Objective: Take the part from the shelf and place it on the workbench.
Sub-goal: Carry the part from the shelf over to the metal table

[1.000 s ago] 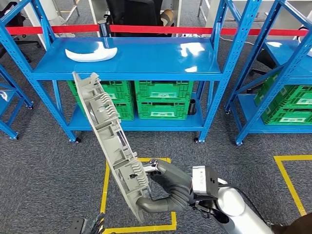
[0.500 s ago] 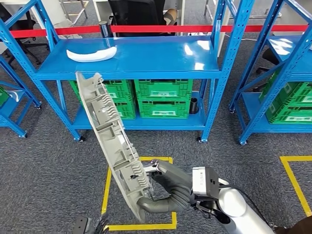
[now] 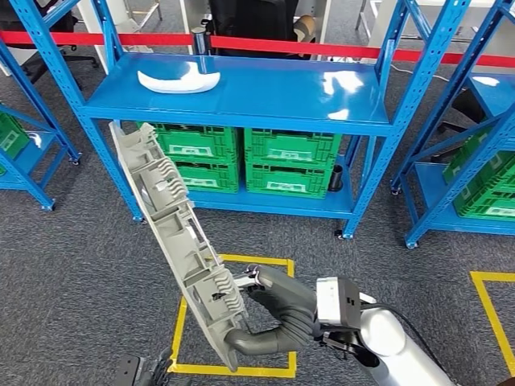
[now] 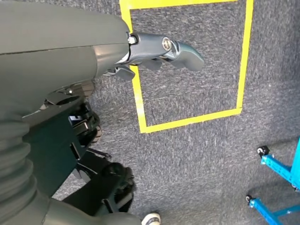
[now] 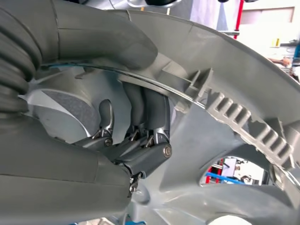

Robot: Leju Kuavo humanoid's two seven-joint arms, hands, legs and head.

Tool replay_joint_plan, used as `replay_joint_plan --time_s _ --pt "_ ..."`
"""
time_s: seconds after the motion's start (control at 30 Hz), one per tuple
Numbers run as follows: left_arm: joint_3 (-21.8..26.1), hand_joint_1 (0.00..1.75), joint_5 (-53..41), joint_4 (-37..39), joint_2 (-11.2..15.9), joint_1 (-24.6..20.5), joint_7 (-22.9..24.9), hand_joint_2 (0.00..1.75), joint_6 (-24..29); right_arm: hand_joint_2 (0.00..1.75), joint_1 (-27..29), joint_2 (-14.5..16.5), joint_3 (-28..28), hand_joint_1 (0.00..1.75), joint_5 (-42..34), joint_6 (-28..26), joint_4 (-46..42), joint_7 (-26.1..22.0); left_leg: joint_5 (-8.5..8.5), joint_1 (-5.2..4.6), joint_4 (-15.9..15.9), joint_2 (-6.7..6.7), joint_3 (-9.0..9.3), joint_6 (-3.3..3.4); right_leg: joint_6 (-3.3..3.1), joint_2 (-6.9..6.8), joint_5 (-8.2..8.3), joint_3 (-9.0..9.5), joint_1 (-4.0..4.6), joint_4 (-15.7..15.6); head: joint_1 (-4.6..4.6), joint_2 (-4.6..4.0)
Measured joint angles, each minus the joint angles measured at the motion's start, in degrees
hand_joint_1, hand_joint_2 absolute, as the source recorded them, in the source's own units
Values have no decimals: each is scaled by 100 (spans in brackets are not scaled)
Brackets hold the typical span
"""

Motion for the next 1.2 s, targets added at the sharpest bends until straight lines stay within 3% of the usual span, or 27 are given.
replay_joint_plan --time_s 0.03,0.1,0.17,0.27,0.33,0.4,0.47,0.5,0.53,0.57,0.6,0.67,0.7,0.83,0.9,0.97,1.0,1.03,1.07,1.13,1.2 --pt "0 0 0 1 -1 0 0 175 2 175 0 -1 2 175 -3 0 7 0 -1 0 8 -31 0 -1 -2 1 111 27 -2 -73 0 0" --pt "0 0 3 1 -3 -2 -1 175 3 175 -8 -3 2 175 -11 0 16 -1 -11 4 39 -99 -2 -19 -16 30 515 368 -13 -797 0 0" --pt "1 0 22 2 -3 -2 -4 175 3 175 -20 -4 5 175 -21 0 20 -3 -29 -9 91 -154 -32 -72 -50 94 742 667 -14 -1442 -1 0" --pt "2 0 50 9 2 28 -12 175 3 175 -27 -4 16 175 -36 -7 24 -4 -16 -9 87 -190 -65 -185 -149 99 763 704 7 -1580 -1 0" --pt "2 0 52 14 5 56 -13 175 3 175 -30 0 22 175 -43 -27 24 2 -95 1 192 -137 -108 -256 -221 65 793 711 -5 -1611 -3 1" --pt "2 0 52 19 5 68 -14 175 3 175 -28 4 26 175 -51 -54 24 6 -409 13 719 -38 -338 -322 -263 19 805 717 -19 -1630 -7 1" --pt "2 0 52 25 0 76 -14 175 3 175 -24 5 30 175 -55 -73 26 8 -748 28 1472 6 -685 -368 -276 -32 800 715 -17 -1627 -8 0" --pt "2 0 52 29 -2 82 -14 175 3 175 -22 5 32 175 -55 -78 28 9 -792 32 1679 14 -780 -376 -277 -57 798 716 -17 -1626 -8 -1" --pt "2 0 52 33 -4 87 -14 175 3 175 -21 5 35 175 -55 -81 31 10 -724 36 1675 22 -773 -376 -275 -79 796 719 -16 -1625 -8 0" --pt "2 0 52 36 -4 90 -14 175 3 175 -22 5 37 175 -55 -83 33 11 -563 39 1445 34 -655 -369 -270 -98 793 726 -17 -1624 -8 1" --pt "2 0 52 37 -3 90 -14 175 3 175 -22 5 38 175 -55 -83 35 11 -353 39 1045 66 -447 -353 -261 -116 787 737 -17 -1624 -8 1" --pt "2 0 52 38 -2 82 -13 175 3 175 -23 7 39 175 -55 -83 35 11 -105 12 315 160 -85 -296 -217 -143 771 750 5 -1617 -7 0" --pt "2 0 52 38 -1 81 -13 175 3 175 -23 7 39 175 -55 -83 35 13 -69 -4 129 187 -3 -261 -186 -156 768 751 15 -1617 -5 0" --pt "2 0 52 50 -3 95 -12 175 3 175 -26 8 39 175 -56 -83 35 22 -35 -4 24 104 9 -107 -53 -173 715 746 8 -1581 -3 1" --pt "3 0 54 54 -7 91 -11 175 3 175 -26 7 38 175 -56 -83 35 31 -3 12 -13 61 22 -37 -11 -76 437 549 -2 -1135 -2 1" --pt "4 0 55 57 -12 92 -12 175 3 175 -21 7 38 175 -55 -83 36 55 3 5 -12 11 8 -6 9 -8 88 176 -2 -366 -1 1" --pt "4 0 55 60 -14 96 -12 175 3 175 -16 7 39 175 -55 -85 37 75 3 1 -8 -21 3 -1 15 0 20 39 -3 -95 -1 0" --pt "4 0 55 63 -15 98 -12 175 3 175 -12 7 39 175 -54 -88 37 94 3 -1 -1 -56 2 0 15 3 73 6 -4 -44 0 0" --pt "4 0 55 66 -16 98 -12 175 3 175 -8 8 39 175 -54 -92 37 113 2 0 10 -95 2 -3 11 7 229 85 -7 -220 0 0" --pt "4 0 56 68 -22 96 -12 175 3 175 -5 9 35 175 -53 -97 37 134 -13 -2 47 -170 -4 -29 -7 75 605 456 -18 -987 -1 0" --pt "4 0 61 68 -26 95 -12 175 3 175 3 12 29 175 -50 -98 36 145 -28 -13 89 -232 -31 -92 -51 144 763 693 -16 -1505 -2 -1"
